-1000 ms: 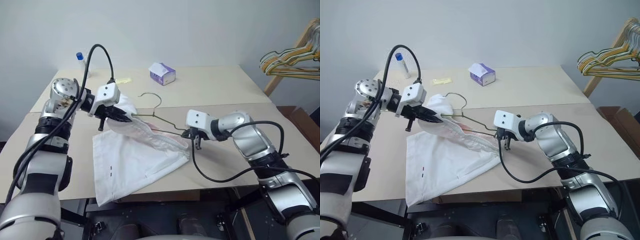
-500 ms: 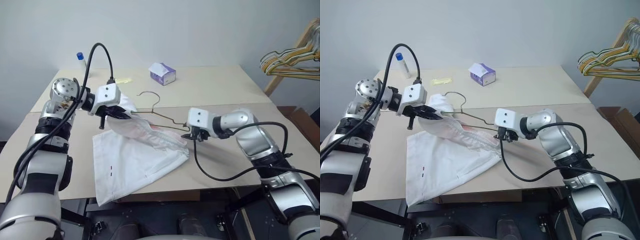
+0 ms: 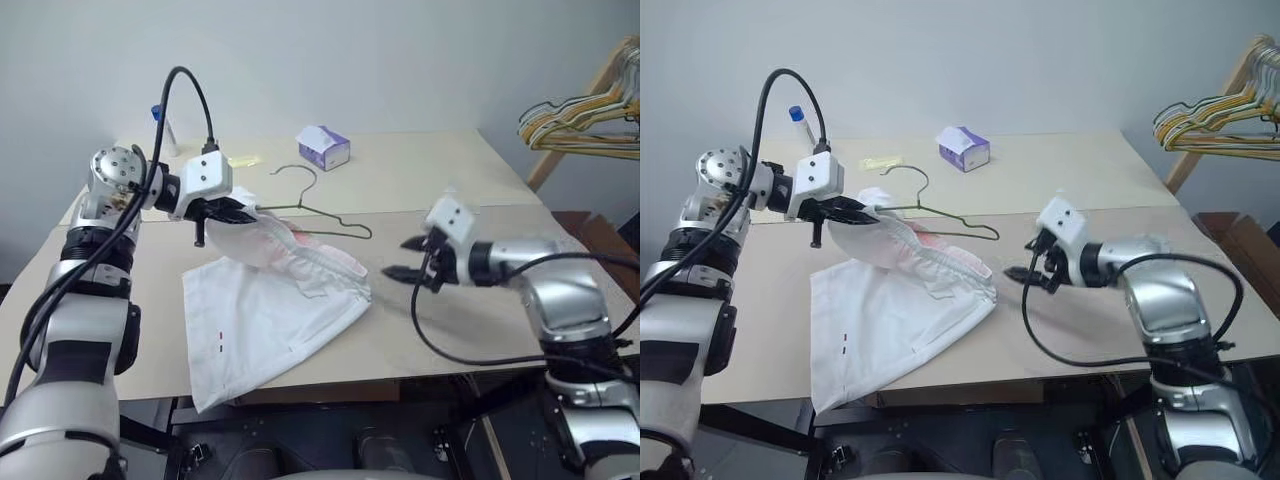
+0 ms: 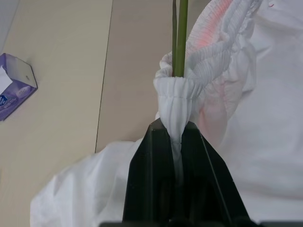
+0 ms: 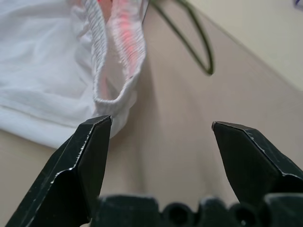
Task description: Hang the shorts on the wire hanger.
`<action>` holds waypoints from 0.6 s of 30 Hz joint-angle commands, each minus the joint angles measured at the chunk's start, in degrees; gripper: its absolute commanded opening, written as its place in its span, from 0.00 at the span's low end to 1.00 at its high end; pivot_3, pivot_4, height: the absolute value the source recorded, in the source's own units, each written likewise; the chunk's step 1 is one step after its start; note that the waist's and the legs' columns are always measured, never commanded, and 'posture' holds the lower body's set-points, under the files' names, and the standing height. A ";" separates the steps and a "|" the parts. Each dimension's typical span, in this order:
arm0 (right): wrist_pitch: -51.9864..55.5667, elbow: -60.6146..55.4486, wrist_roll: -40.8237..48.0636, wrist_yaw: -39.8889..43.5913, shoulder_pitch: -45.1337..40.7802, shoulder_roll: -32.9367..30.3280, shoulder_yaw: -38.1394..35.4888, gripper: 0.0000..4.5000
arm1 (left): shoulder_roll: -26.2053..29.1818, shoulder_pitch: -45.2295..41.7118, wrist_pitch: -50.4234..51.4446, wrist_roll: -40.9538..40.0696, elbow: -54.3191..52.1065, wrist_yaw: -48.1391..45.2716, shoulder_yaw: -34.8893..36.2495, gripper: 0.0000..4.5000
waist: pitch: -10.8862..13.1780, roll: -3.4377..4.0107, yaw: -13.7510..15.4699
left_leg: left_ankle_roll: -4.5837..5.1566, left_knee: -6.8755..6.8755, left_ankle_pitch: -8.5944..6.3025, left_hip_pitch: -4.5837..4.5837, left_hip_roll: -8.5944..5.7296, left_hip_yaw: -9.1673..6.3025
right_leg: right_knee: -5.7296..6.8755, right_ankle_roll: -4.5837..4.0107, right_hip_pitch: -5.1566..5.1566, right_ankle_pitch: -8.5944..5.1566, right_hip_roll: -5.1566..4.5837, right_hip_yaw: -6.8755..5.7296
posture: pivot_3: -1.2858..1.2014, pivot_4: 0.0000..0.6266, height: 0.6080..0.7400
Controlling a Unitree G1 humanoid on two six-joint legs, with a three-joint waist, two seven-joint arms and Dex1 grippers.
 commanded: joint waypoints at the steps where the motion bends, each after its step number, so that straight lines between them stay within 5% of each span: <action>1: 1.43 -3.53 2.86 -3.95 1.65 3.86 -0.01 0.89 | 0.45 -2.41 -0.20 -1.21 -0.94 0.29 1.93 0.00 | 0.00 0.00 -0.13 | 0.00 0.00 0.00 0.00 0.00 0.00 | 0.01 0.00 -0.01 0.00 0.00 0.01 | 0.49 0.00 1.00; 9: -0.92 0.65 3.46 -9.15 3.33 9.31 2.30 0.85 | 0.52 -2.52 0.20 -1.24 -1.48 -0.02 2.39 0.00 | -0.01 -0.01 -0.55 | 0.00 0.02 0.00 -0.07 -0.01 -0.03 | -0.03 0.02 -0.03 0.00 -0.02 -0.01 | 0.49 0.00 1.00; 12: -1.07 2.10 4.51 -10.36 2.61 10.86 1.80 0.69 | 0.57 -2.46 0.32 -1.30 -1.62 0.06 2.49 0.00 | -0.01 -0.01 -0.76 | 0.00 0.02 0.00 -0.07 -0.01 -0.04 | -0.01 0.02 -0.03 0.00 -0.01 -0.01 | 0.49 0.00 1.00; 18: -0.53 2.17 4.95 -11.92 3.06 11.01 2.71 0.20 | 1.13 -2.20 0.62 -2.16 -1.78 -0.46 3.47 0.00 | -0.01 -0.01 -1.00 | 0.00 0.02 0.00 -0.08 -0.01 -0.06 | -0.02 0.02 -0.03 0.00 -0.01 -0.01 | 0.50 0.00 1.00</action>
